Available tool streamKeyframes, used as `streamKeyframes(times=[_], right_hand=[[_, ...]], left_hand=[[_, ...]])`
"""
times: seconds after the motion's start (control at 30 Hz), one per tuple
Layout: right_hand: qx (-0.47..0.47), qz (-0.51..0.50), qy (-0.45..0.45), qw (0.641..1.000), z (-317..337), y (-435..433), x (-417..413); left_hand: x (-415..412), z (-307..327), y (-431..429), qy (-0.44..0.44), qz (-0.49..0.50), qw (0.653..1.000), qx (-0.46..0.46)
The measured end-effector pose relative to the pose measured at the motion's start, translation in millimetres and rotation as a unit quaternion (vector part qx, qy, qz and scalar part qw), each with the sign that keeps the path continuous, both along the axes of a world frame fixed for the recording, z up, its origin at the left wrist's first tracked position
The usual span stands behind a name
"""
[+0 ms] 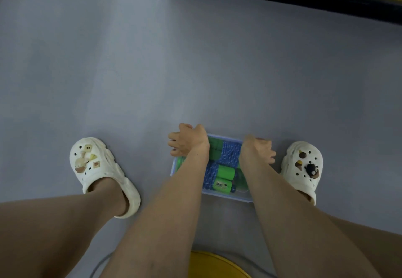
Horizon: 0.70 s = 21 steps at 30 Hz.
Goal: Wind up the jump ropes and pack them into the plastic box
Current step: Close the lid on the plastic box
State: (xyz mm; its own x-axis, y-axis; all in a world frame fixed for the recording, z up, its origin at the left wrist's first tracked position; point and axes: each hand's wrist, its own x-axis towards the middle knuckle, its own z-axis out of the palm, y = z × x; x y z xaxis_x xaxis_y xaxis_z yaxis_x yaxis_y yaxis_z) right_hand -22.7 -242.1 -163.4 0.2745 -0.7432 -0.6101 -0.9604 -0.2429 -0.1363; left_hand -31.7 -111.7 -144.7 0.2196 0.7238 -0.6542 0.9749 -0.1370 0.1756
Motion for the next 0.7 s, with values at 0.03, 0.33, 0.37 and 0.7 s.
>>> streamKeyframes(times=[0.03,0.33,0.37,0.7], right_hand=[[0.008,0.006,-0.003,1.0,0.4,-1.5,0.3],[0.183,0.133,-0.075,0.971,-1.0,-26.5,-26.3],[0.186,0.149,-0.085,0.968,-18.8,-33.1,-28.1],[0.159,0.195,-0.107,0.962,19.2,-22.9,-29.1]], left_hand=[[0.5,0.5,0.6,-0.001,-0.005,1.0,-0.005],[-26.8,4.6,32.5,-0.095,-0.138,0.972,-0.164],[-31.1,5.5,35.5,-0.11,-0.17,0.964,-0.17],[-36.2,-5.5,40.5,-0.126,-0.336,0.927,-0.112]])
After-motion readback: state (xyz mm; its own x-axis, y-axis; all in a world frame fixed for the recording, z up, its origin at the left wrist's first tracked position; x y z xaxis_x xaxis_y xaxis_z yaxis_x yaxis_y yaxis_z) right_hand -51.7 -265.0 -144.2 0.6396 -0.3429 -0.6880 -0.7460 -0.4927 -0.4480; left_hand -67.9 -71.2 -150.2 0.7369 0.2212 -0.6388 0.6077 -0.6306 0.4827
